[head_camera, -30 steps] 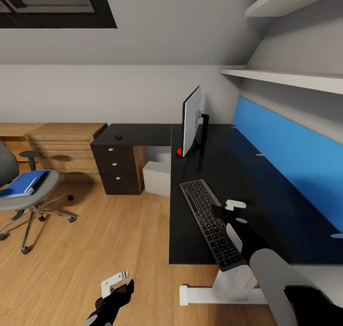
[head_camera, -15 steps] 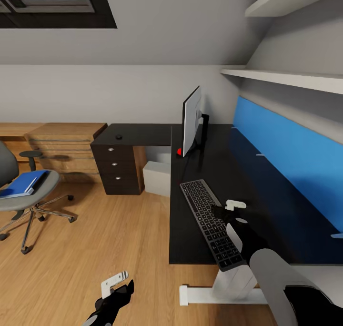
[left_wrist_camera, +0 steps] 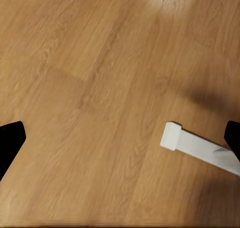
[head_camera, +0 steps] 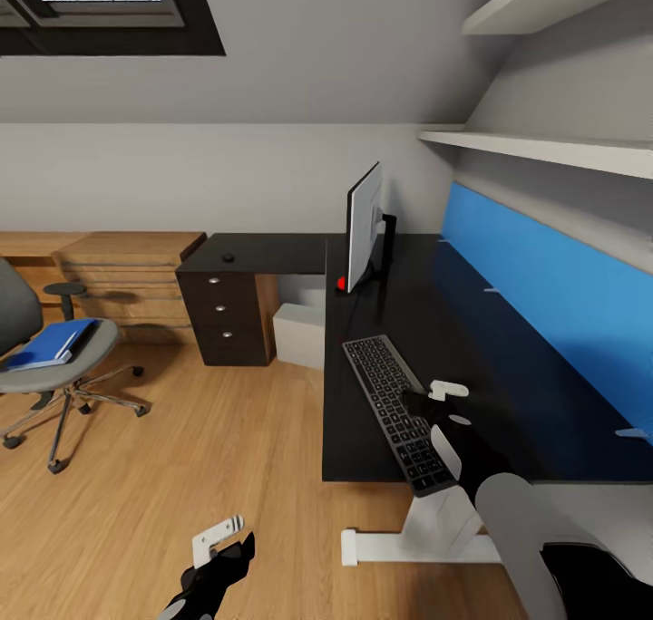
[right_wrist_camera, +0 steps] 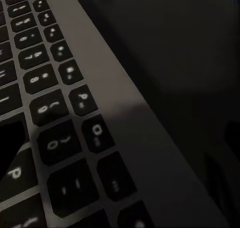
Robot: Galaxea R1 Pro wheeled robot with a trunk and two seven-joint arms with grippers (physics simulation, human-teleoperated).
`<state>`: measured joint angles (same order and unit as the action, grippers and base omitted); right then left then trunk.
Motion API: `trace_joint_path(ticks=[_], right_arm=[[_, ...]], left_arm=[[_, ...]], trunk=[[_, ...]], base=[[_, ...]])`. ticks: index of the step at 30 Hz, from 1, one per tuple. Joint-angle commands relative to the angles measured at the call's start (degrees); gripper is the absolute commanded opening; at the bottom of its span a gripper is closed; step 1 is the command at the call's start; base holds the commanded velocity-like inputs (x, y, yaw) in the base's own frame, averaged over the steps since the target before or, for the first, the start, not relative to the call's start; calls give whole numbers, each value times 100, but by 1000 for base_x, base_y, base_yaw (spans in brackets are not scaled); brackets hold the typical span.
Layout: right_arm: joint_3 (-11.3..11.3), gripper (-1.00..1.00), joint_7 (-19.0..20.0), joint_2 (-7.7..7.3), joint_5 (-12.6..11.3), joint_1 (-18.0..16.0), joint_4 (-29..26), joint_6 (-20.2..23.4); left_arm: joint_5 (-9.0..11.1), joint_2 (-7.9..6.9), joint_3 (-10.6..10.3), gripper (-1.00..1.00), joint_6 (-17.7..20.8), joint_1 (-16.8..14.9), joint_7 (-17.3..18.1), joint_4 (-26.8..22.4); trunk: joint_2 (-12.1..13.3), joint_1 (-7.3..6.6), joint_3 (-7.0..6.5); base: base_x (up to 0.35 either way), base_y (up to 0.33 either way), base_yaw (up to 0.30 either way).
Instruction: In the bedroom, organize the workspace by keeping the computer under the desk, ensuring the monitor is on the desk, placing the keyboard on the desk next to the monitor, placing the mouse on the desk next to the keyboard, moving the folder from the swivel chair onto the desk next to the mouse, stacking the notebook on top of the folder with the pen on top of the notebook, and positioning the swivel chair next to the desk.
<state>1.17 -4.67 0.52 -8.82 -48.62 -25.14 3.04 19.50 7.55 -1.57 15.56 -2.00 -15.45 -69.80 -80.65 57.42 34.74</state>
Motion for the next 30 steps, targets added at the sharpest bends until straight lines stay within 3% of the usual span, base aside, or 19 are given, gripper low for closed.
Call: trace_joint_path(ticks=[1,30], right_arm=[[6,100,-16,2,-50,1,150,31],[6,100,-16,1,-41,1,132,21]], left_arm=[[57,-1,-10,100,18,-2,-45,-9],[65,-1,-18,100,18,-2,-45,-8]], trunk=[[-3,-1,6],[-3,-1,6]], base=[[-50,0,0],[-143,11,0]])
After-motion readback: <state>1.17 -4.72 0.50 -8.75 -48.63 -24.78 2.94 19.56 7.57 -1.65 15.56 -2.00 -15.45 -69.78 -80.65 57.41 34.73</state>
